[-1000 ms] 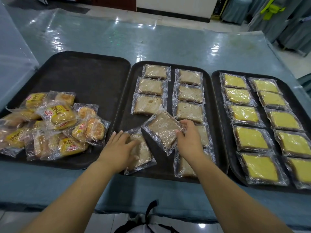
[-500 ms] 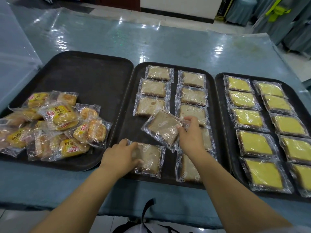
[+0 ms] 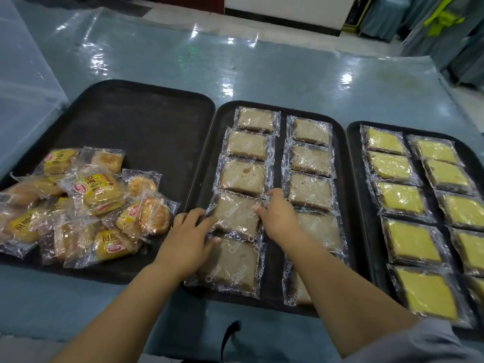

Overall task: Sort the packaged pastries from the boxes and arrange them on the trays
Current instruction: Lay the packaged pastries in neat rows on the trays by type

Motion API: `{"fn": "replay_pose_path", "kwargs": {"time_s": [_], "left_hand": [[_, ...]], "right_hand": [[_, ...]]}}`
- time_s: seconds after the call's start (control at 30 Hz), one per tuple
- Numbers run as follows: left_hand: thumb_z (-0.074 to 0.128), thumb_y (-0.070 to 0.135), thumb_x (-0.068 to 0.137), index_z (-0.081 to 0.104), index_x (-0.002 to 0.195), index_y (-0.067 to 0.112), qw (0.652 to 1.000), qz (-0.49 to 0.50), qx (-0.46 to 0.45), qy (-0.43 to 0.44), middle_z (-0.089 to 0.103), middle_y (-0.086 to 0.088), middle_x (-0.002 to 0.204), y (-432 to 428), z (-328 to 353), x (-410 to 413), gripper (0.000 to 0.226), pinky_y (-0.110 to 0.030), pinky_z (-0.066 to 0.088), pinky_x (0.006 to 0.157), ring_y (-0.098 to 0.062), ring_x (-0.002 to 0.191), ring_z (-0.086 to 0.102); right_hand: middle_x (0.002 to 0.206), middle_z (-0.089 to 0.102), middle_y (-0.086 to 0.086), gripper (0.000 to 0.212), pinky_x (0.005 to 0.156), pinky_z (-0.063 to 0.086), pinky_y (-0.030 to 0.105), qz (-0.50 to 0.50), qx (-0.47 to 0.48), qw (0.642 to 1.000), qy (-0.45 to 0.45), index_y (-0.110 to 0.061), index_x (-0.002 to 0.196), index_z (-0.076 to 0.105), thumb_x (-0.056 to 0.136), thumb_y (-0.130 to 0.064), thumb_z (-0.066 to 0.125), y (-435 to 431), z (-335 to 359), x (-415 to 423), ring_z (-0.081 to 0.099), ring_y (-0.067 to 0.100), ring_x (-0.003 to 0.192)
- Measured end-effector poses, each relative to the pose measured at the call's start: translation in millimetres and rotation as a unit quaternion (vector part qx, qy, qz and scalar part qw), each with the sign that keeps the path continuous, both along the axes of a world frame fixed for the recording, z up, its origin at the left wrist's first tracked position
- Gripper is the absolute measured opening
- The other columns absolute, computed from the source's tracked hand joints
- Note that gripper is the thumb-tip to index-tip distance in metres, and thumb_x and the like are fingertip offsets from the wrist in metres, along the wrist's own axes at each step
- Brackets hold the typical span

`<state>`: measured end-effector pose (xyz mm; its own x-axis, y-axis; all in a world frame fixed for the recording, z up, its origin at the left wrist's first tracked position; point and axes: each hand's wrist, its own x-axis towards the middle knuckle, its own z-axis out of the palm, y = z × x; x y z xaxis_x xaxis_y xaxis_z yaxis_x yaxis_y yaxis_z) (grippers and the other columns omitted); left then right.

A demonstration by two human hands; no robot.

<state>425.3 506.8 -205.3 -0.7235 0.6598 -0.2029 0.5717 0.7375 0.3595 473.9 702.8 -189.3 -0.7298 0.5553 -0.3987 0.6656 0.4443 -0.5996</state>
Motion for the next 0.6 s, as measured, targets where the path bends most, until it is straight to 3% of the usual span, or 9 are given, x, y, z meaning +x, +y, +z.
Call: {"fn": "replay_pose_path", "kwargs": {"time_s": [0.1, 0.2, 0.33, 0.47, 0.6], "left_hand": [[0.046, 0.042, 0.094, 0.026, 0.145, 0.033, 0.999, -0.036, -0.014, -0.035, 0.008, 0.006, 0.155, 4.4, -2.7, -6.5, 0.056, -0.037, 0.025, 0.111, -0.025, 0.135, 0.013], [0.046, 0.043, 0.094, 0.023, 0.147, 0.031, 0.996, -0.056, -0.034, -0.069, 0.001, 0.005, 0.156, 6.9, -4.6, -10.8, 0.060, -0.037, 0.022, 0.113, -0.025, 0.137, 0.015], [0.052, 0.047, 0.090, 0.029, 0.145, 0.027, 0.994, -0.064, -0.041, -0.082, 0.010, 0.002, 0.151, 9.2, -1.0, -15.2, 0.063, -0.034, 0.028, 0.111, -0.024, 0.133, 0.023], [0.053, 0.046, 0.089, 0.033, 0.142, 0.026, 0.994, -0.087, -0.053, -0.048, 0.017, 0.001, 0.146, 12.4, 1.4, -20.1, 0.060, -0.032, 0.035, 0.104, -0.023, 0.125, 0.030], [0.052, 0.048, 0.089, 0.026, 0.144, 0.030, 0.992, -0.102, -0.052, -0.045, 0.019, 0.000, 0.144, 12.0, -2.6, -23.1, 0.064, -0.034, 0.034, 0.106, -0.023, 0.125, 0.025]], "right_hand": [[0.133, 0.040, 0.011, 0.056, 0.098, 0.042, 0.036, 0.059, 0.105, 0.993, 0.003, -0.010, 0.137, 0.033, 0.091, -0.025, 0.061, -4.6, -0.2, 3.8, 0.047, 0.027, 0.117], [0.142, 0.032, 0.008, 0.054, 0.109, 0.029, 0.035, 0.166, 0.184, 0.969, 0.024, -0.012, 0.137, 0.040, 0.091, -0.033, 0.059, -13.2, -3.2, 13.0, 0.029, 0.024, 0.131], [0.151, 0.023, 0.006, 0.051, 0.112, 0.023, 0.036, 0.272, 0.180, 0.945, -0.020, -0.011, 0.133, 0.046, 0.093, -0.041, 0.053, -18.2, -13.9, 26.2, 0.018, 0.025, 0.137], [0.151, 0.024, 0.006, 0.052, 0.111, 0.025, 0.036, 0.275, 0.184, 0.944, -0.008, -0.011, 0.134, 0.046, 0.092, -0.041, 0.054, -16.4, -17.2, 29.5, 0.019, 0.024, 0.136], [0.152, 0.020, 0.006, 0.055, 0.112, 0.023, 0.035, 0.268, 0.191, 0.944, -0.017, -0.011, 0.137, 0.042, 0.092, -0.041, 0.054, -17.6, -17.2, 25.7, 0.017, 0.024, 0.137]]}}
